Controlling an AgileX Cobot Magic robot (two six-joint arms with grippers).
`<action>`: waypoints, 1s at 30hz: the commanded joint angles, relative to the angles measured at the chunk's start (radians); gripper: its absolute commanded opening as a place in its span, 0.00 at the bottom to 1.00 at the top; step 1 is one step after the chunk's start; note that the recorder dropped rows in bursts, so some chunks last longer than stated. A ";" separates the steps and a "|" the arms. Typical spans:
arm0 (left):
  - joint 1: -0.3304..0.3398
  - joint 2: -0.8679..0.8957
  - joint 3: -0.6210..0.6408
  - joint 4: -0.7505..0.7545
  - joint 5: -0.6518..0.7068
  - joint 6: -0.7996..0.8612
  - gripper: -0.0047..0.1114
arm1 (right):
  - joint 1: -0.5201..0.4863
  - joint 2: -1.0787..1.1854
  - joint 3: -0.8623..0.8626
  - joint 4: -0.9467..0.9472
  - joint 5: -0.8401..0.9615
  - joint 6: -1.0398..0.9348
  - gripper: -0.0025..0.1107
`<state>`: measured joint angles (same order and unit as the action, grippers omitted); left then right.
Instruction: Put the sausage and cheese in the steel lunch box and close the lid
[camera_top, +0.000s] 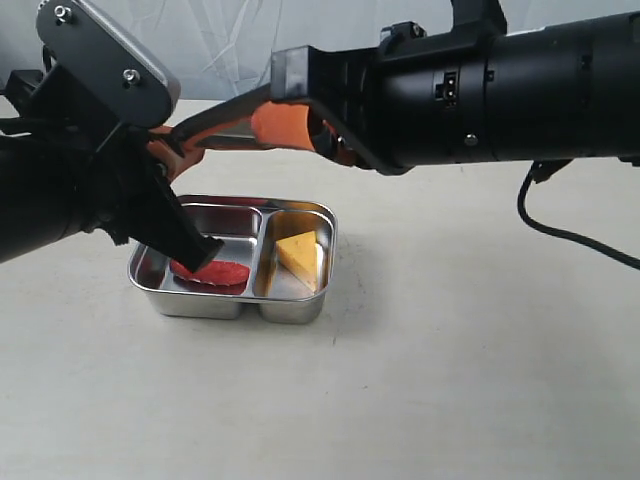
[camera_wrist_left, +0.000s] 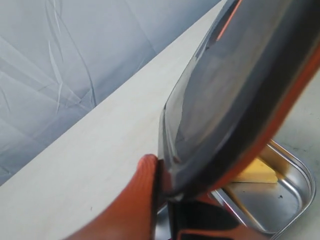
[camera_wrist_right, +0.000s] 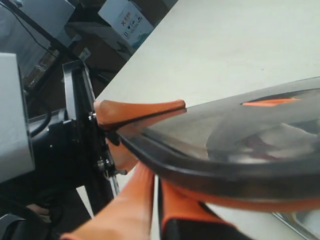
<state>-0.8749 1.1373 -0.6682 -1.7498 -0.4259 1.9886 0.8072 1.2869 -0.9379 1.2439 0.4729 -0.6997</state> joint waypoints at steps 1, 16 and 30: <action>0.004 -0.007 0.002 0.005 -0.074 -0.007 0.04 | 0.001 -0.002 0.005 -0.053 0.049 -0.004 0.01; 0.004 -0.007 0.002 0.005 -0.127 -0.007 0.04 | 0.001 -0.002 0.005 -0.344 0.180 0.151 0.01; 0.004 -0.007 0.002 0.005 -0.135 -0.005 0.04 | 0.001 -0.002 0.005 -0.431 0.293 0.153 0.01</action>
<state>-0.8729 1.1373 -0.6663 -1.7418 -0.5496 1.9906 0.8072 1.2909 -0.9325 0.8170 0.7278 -0.5465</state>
